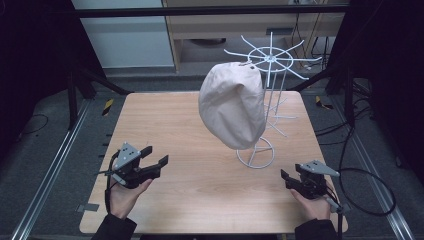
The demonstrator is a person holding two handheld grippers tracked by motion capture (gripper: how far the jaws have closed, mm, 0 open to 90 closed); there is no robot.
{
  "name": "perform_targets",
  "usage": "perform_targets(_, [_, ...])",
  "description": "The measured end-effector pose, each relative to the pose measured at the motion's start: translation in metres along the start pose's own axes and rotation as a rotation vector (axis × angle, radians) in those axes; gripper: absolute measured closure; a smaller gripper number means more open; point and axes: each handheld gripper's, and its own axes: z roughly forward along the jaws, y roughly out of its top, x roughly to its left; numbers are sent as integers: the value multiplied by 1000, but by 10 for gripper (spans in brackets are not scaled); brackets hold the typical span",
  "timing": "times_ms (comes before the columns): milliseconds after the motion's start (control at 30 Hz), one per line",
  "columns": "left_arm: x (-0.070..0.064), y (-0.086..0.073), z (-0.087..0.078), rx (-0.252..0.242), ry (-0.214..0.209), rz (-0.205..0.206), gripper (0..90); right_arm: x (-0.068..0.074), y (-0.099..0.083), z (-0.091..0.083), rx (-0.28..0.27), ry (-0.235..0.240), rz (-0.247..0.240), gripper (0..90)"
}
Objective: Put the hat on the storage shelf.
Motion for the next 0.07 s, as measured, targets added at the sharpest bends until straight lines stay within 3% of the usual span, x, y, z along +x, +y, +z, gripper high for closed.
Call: perform_targets(67, [6, -11, 2, 37, 23, 3, 309, -1, 0, 1, 5, 1, 1, 357])
